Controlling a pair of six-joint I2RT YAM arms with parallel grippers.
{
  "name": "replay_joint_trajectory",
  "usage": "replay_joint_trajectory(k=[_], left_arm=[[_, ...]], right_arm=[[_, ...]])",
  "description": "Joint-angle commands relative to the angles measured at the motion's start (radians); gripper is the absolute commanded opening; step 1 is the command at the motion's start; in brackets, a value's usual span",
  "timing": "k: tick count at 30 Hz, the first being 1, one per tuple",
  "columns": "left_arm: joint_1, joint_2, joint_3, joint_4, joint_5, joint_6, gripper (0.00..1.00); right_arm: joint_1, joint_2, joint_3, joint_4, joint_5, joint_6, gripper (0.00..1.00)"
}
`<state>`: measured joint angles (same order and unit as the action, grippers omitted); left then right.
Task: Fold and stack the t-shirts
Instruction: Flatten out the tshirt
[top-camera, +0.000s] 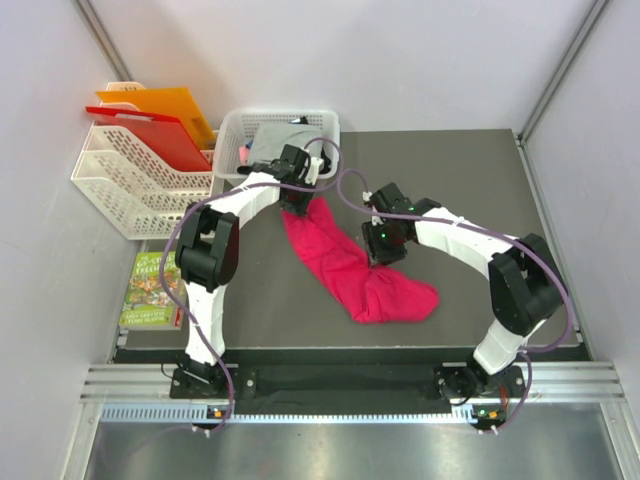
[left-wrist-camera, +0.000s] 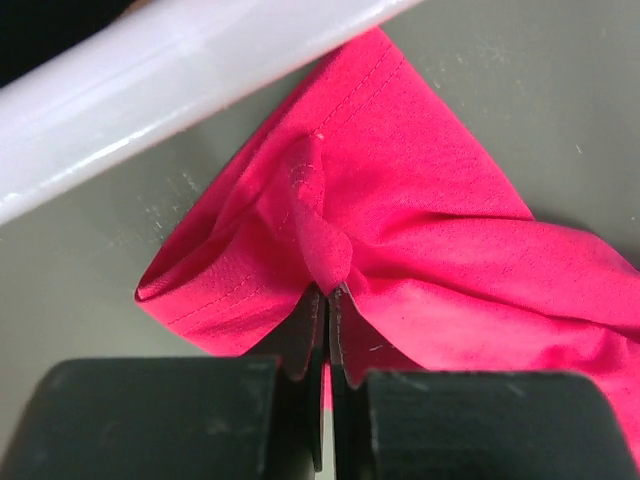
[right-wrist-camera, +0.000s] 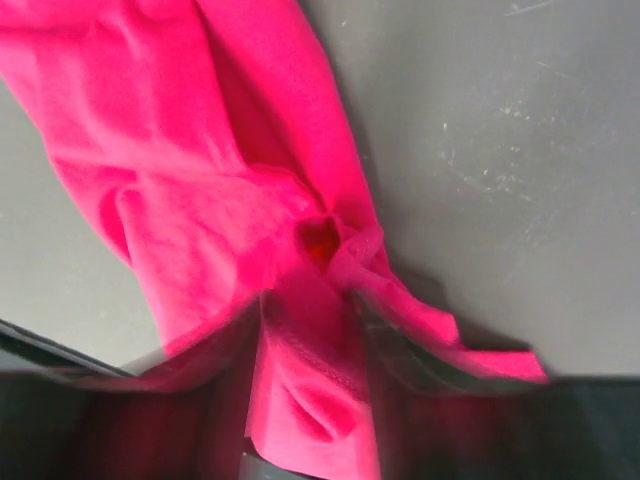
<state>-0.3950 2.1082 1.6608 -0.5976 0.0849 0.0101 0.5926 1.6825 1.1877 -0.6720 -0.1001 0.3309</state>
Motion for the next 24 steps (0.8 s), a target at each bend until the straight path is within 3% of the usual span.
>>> replay_joint_trajectory(k=[1,3,8,14,19,24], left_arm=[[0.001,-0.042,0.011,0.012,-0.010,0.002,0.00],[0.002,-0.066,0.008,0.010,-0.014,0.004,0.00],[0.002,-0.140,0.004,-0.008,-0.031,0.017,0.00],[0.022,-0.246,0.072,-0.080,-0.124,0.082,0.00],[0.073,-0.289,0.250,-0.169,-0.197,0.129,0.00],[0.087,-0.327,0.304,-0.225,-0.283,0.183,0.00]], right_arm=[[-0.007,-0.040,0.016,0.031,-0.042,0.000,0.21],[-0.007,-0.052,0.024,0.014,-0.044,0.000,0.00],[-0.007,-0.119,0.058,-0.062,-0.029,0.003,0.00],[-0.036,-0.219,0.255,-0.185,0.025,0.016,0.00],[-0.145,-0.230,0.501,-0.308,0.031,0.017,0.00],[-0.293,-0.204,0.636,-0.331,0.054,0.008,0.00]])
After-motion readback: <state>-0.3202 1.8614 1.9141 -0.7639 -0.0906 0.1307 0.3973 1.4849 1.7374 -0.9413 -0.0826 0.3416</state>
